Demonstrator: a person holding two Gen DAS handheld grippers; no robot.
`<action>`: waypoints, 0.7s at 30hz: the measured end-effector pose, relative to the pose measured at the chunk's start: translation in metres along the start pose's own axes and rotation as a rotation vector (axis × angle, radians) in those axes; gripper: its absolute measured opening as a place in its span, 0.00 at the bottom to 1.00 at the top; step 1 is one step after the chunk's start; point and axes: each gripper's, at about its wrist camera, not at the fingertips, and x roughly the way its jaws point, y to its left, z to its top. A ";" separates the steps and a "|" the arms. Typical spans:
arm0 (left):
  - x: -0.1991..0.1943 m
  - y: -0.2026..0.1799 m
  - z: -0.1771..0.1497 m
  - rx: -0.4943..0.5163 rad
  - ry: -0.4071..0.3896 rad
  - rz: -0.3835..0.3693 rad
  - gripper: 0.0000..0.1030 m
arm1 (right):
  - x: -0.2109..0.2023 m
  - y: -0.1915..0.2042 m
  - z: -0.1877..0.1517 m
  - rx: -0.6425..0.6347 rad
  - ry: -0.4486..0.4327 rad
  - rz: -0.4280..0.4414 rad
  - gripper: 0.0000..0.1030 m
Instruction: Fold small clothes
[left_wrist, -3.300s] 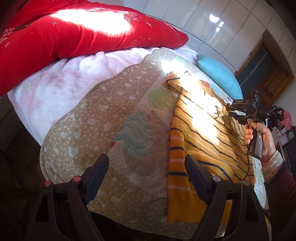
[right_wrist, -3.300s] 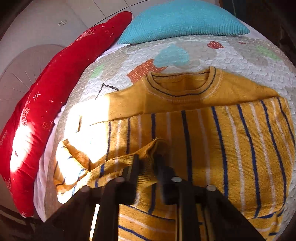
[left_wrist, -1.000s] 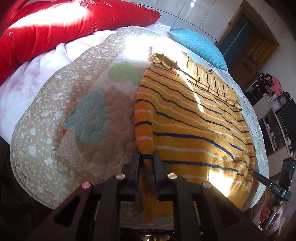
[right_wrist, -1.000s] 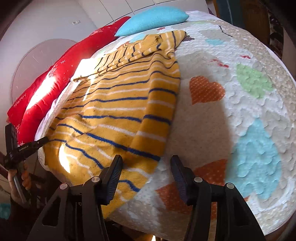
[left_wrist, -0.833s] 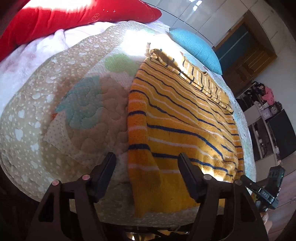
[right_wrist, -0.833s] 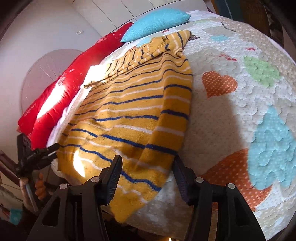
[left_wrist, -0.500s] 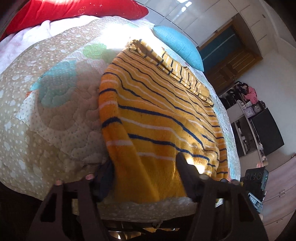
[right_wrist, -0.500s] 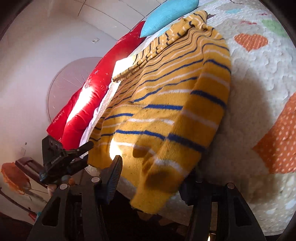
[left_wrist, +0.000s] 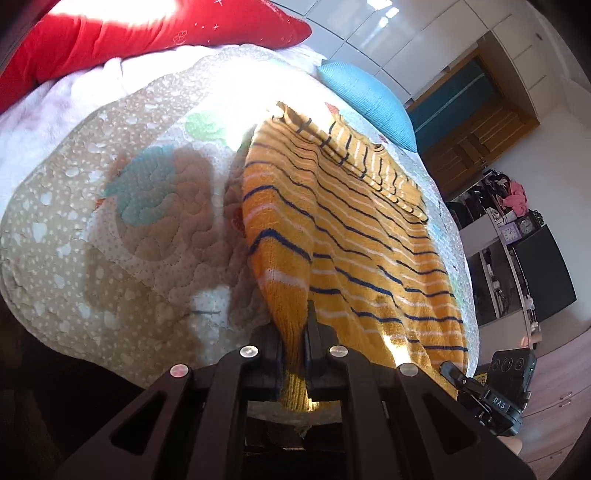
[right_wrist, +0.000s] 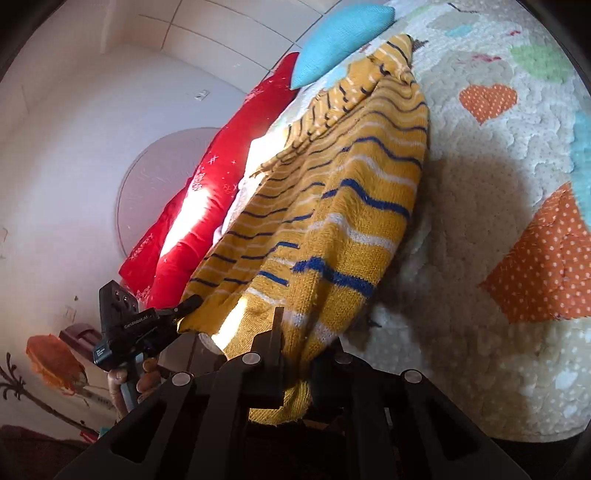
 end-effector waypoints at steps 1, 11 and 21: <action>-0.008 -0.002 -0.004 0.003 -0.005 -0.008 0.07 | -0.009 0.004 -0.002 -0.006 -0.005 0.010 0.10; -0.012 -0.002 -0.034 0.036 0.026 0.024 0.07 | -0.020 0.004 -0.013 -0.024 0.049 -0.045 0.10; -0.001 -0.035 0.076 0.080 -0.151 -0.028 0.07 | 0.009 0.045 0.121 -0.175 -0.074 -0.068 0.10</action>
